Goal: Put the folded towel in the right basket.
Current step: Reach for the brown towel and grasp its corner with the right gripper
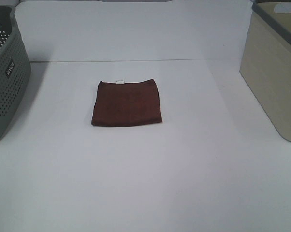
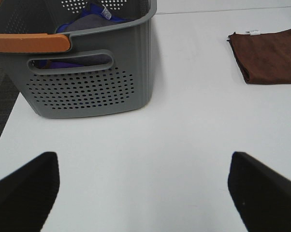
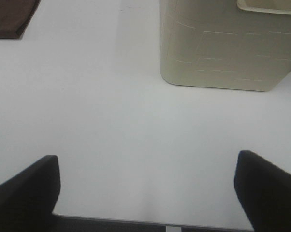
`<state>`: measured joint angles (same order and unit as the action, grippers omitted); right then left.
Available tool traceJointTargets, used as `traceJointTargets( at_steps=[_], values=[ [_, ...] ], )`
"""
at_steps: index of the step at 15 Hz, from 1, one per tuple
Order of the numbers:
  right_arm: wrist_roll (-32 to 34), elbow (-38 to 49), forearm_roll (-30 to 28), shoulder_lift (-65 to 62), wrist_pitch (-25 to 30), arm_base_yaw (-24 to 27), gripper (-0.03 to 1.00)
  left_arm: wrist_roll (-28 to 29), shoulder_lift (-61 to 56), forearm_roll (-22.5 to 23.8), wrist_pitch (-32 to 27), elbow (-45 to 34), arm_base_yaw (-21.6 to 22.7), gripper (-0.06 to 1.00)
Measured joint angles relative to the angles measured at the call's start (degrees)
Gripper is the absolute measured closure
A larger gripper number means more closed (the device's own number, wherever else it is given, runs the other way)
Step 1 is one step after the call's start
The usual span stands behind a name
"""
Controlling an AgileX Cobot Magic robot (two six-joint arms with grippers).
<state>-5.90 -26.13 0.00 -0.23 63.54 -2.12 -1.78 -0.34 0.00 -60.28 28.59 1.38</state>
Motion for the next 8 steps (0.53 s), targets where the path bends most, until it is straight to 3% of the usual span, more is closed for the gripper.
traceJointTargets(
  at_steps=[8],
  values=[
    [0.0,0.0,0.0,0.0,0.0,0.0,0.03,0.0,0.0,0.0,0.0,0.0,0.0,0.06]
  ],
)
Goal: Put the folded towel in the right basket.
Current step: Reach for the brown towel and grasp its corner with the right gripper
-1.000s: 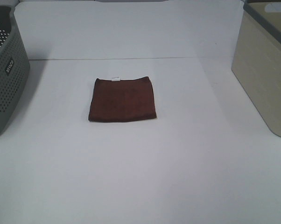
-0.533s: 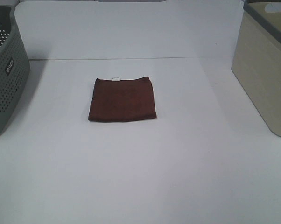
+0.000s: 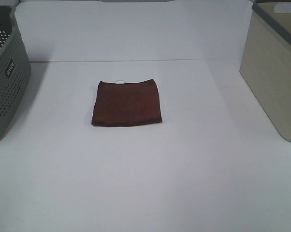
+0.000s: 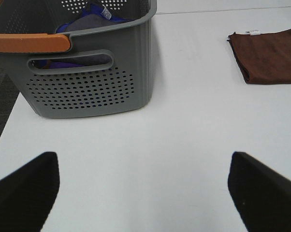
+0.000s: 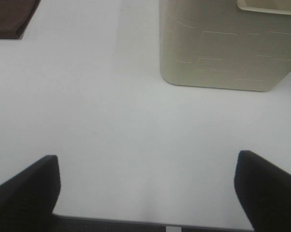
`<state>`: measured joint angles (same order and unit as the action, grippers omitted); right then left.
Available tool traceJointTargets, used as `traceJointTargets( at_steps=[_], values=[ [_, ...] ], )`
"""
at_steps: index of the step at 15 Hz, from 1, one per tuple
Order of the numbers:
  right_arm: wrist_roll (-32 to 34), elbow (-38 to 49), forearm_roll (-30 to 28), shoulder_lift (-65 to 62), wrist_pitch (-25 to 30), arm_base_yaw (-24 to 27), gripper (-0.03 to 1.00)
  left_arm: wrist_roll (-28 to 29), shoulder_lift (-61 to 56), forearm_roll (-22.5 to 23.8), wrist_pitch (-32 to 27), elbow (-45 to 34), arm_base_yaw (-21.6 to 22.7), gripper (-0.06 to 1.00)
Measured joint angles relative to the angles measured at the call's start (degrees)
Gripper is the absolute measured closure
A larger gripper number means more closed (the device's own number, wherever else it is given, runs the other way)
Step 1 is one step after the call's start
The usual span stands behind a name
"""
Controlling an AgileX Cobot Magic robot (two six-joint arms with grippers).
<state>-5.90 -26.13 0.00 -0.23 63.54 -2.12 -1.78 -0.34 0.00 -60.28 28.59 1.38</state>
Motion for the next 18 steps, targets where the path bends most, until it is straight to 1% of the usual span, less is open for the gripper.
traceJointTargets(
  at_steps=[16,18],
  values=[
    [0.0,0.0,0.0,0.0,0.0,0.0,0.03,0.0,0.0,0.0,0.0,0.0,0.0,0.06],
    [0.7,-0.7,0.0,2.2,-1.9,0.0,0.03,0.0,0.0,0.0,0.0,0.0,0.0,0.06]
  ],
)
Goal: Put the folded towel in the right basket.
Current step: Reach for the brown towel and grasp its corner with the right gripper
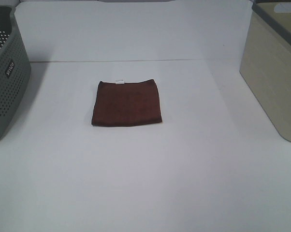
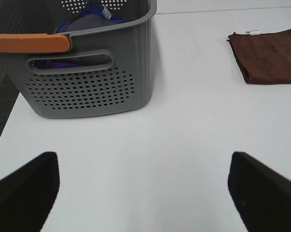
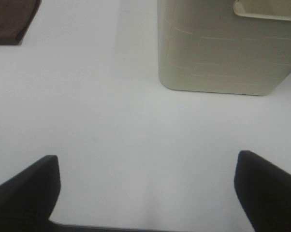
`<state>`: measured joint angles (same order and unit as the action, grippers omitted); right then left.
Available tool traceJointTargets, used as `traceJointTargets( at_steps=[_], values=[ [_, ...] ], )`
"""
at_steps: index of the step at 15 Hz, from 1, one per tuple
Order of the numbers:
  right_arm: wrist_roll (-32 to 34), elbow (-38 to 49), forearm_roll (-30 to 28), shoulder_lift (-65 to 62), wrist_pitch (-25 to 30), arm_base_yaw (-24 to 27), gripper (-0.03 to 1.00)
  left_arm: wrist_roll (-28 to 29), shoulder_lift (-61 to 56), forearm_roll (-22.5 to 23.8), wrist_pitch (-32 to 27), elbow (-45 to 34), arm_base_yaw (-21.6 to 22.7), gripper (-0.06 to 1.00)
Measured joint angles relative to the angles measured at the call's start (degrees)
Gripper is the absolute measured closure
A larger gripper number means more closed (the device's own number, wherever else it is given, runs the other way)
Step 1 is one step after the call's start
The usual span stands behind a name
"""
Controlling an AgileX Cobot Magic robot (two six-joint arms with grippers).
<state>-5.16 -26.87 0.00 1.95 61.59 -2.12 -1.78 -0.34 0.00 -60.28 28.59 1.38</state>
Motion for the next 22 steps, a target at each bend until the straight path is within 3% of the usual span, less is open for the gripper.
traceJointTargets(
  at_steps=[4,8,13,16,19,21,22],
  values=[
    [2.4,-4.9,1.4,16.7,-7.6,0.0,0.03,0.0,0.0,0.0,0.0,0.0,0.0,0.06],
    [1.5,-14.7,5.1,37.4,-8.6,0.0,0.06,0.0,0.0,0.0,0.0,0.0,0.0,0.06],
    [-5.5,-25.8,13.6,60.7,-9.4,0.0,0.13,0.0,0.0,0.0,0.0,0.0,0.0,0.06],
    [-13.6,-31.0,23.1,75.1,-10.8,0.0,0.24,0.0,0.0,0.0,0.0,0.0,0.0,0.06],
    [-19.1,-37.5,30.8,88.8,-11.3,-0.3,0.26,0.0,0.0,0.0,0.0,0.0,0.0,0.06],
    [-20.4,-43.1,31.9,95.9,-11.8,-2.9,0.26,0.0,0.0,0.0,0.0,0.0,0.0,0.06],
    [-20.7,-49.4,32.8,103.4,-11.8,-6.9,0.26,0.0,0.0,0.0,0.0,0.0,0.0,0.06]
  ],
)
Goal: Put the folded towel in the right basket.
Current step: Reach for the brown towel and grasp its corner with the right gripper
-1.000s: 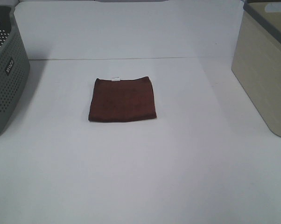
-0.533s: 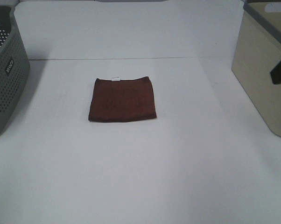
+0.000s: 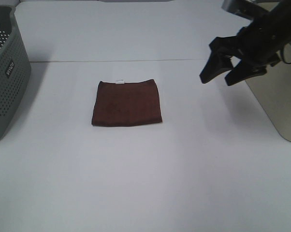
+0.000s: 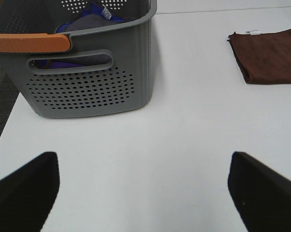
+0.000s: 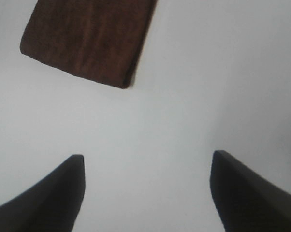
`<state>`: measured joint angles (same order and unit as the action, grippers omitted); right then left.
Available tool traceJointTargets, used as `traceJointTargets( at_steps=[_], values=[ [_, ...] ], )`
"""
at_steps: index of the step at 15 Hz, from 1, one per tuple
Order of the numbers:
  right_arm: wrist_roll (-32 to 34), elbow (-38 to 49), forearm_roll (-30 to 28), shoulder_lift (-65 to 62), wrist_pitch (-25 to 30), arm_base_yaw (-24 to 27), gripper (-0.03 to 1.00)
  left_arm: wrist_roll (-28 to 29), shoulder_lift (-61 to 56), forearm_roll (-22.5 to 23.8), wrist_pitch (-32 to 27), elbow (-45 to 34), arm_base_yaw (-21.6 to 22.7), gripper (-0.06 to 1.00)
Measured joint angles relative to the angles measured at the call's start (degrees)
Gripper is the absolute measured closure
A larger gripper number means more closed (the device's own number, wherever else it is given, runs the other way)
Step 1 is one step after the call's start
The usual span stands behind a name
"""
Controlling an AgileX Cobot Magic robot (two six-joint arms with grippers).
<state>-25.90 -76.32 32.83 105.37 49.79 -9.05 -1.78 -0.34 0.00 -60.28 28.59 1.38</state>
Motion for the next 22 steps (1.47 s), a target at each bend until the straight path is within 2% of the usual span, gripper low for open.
traceJointTargets(
  at_steps=[4,6,8,10,13,18,22],
  values=[
    [0.1,-10.7,2.2,11.5,0.5,-2.3,0.26,0.0,0.0,0.0,0.0,0.0,0.0,0.06],
    [0.2,-16.2,4.0,17.0,2.6,-2.3,0.26,0.0,0.0,0.0,0.0,0.0,0.0,0.06],
    [0.2,-21.2,8.7,22.2,5.0,-2.3,0.26,0.0,0.0,0.0,0.0,0.0,0.0,0.06],
    [0.2,-24.1,12.4,25.9,6.0,-2.3,0.21,0.0,0.0,0.0,0.0,0.0,0.0,0.06],
    [0.0,-25.3,15.4,29.7,6.1,-2.3,0.19,0.0,0.0,0.0,0.0,0.0,0.0,0.06],
    [-0.6,-25.6,16.0,34.0,4.8,-2.8,0.19,0.0,0.0,0.0,0.0,0.0,0.0,0.06],
    [-0.6,-26.2,17.2,34.6,0.2,-6.1,0.21,0.0,0.0,0.0,0.0,0.0,0.0,0.06]
  ],
)
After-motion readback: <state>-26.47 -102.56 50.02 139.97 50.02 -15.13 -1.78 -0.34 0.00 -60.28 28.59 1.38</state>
